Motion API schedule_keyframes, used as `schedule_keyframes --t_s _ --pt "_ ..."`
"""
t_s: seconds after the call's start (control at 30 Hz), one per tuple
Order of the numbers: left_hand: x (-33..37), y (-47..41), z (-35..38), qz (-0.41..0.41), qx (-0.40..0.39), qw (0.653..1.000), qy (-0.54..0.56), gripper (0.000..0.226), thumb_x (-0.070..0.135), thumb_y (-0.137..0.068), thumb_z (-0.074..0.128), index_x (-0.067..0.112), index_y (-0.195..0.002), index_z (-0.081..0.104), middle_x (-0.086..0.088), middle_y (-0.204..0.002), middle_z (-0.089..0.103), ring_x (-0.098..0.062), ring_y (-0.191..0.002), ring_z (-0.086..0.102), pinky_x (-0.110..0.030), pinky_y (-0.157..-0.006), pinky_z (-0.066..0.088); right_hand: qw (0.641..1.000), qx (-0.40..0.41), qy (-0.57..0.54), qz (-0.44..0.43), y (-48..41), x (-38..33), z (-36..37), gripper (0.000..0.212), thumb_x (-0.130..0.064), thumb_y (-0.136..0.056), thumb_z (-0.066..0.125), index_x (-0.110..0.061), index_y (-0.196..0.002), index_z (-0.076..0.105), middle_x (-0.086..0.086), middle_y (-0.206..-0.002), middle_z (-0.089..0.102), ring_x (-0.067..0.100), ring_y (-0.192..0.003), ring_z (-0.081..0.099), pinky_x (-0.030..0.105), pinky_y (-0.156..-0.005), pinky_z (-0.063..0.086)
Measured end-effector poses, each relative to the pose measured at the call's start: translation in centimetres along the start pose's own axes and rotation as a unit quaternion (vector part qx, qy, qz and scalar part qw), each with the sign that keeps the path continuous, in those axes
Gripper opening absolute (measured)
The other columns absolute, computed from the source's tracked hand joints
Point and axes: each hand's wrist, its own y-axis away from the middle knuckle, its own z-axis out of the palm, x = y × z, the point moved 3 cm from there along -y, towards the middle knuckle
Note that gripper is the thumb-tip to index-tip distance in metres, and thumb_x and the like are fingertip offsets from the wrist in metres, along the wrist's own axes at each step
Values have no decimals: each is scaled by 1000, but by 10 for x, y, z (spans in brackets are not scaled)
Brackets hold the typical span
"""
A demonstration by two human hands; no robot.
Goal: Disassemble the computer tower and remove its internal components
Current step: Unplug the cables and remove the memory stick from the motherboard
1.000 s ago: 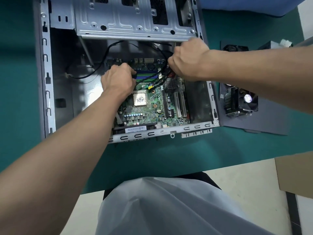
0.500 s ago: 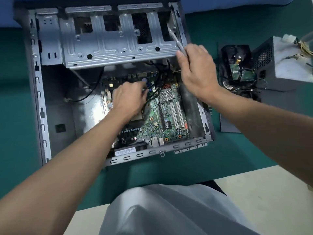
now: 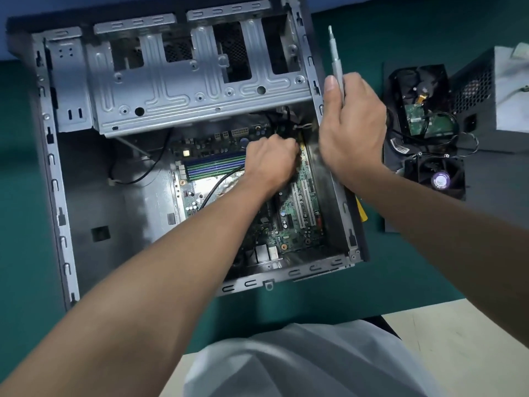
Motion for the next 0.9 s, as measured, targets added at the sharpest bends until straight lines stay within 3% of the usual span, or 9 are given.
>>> schedule_keyframes --t_s 0.13,0.27,0.43,0.57,0.67,0.73,0.8,0.83,0.9 --pt "5 -2 -1 14 -6 1000 0 31 4 -85 50 16 -58 40 -4 -59 45 -27 -60 49 -32 -57 30 1000 -4 -25 1 0 -1 1 29 -31 -102 33 -12 -83 44 -1 -77 43 18 -73 40 29 -66 25" --pt "6 0 4 54 -34 997 -31 18 19 -85 60 16 -68 63 -4 -66 64 -28 -65 64 -30 -54 29 999 4 -41 -3 1 -2 0 29 -28 -101 36 -9 -82 47 1 -74 43 18 -71 39 28 -65 24" --pt "13 4 5 73 -21 997 -31 29 7 -81 57 18 -61 40 -8 -68 67 -31 -69 66 -29 -55 27 999 12 -34 -11 2 -4 -1 29 -26 -101 38 -8 -80 49 2 -72 42 18 -67 38 26 -62 23" --pt "22 12 7 76 -32 997 -9 29 -1 -78 53 18 -66 37 -8 -68 67 -31 -66 65 -29 -54 29 999 4 27 -20 6 -10 -7 35 -30 -101 37 -5 -85 54 1 -67 44 20 -58 38 28 -56 19" --pt "21 12 7 23 -23 999 42 33 3 -83 54 22 -62 37 -6 -63 65 -31 -62 64 -30 -54 29 994 -43 93 -33 15 -26 -14 40 -34 -103 30 -6 -99 58 -1 -67 48 21 -58 45 32 -56 29" --pt "14 15 6 1 -16 997 71 41 11 -87 52 23 -56 29 -1 -54 58 -29 -56 61 -28 -52 27 993 -110 37 -3 28 -36 -13 37 -33 -103 27 -9 -110 54 -3 -69 52 20 -60 51 36 -56 38" --pt "5 22 5 -7 -10 995 103 40 16 -90 47 24 -55 28 5 -44 43 -27 -49 55 -28 -49 26 976 -181 -100 73 47 -41 -9 29 -29 -104 27 -16 -122 44 -8 -70 54 8 -58 53 24 -54 41" --pt "-2 26 5 -15 -5 994 111 38 17 -91 46 23 -56 33 7 -43 37 -25 -46 50 -27 -48 24 961 -202 -156 110 58 -42 -6 26 -26 -103 28 -20 -125 39 -9 -69 54 2 -55 52 15 -50 37" --pt "-18 35 4 -26 6 995 94 25 22 -93 50 17 -69 55 10 -46 35 -20 -44 43 -26 -47 21 937 -220 -221 154 76 -42 1 20 -20 -102 30 -23 -122 33 -8 -65 53 -1 -47 49 13 -44 34"
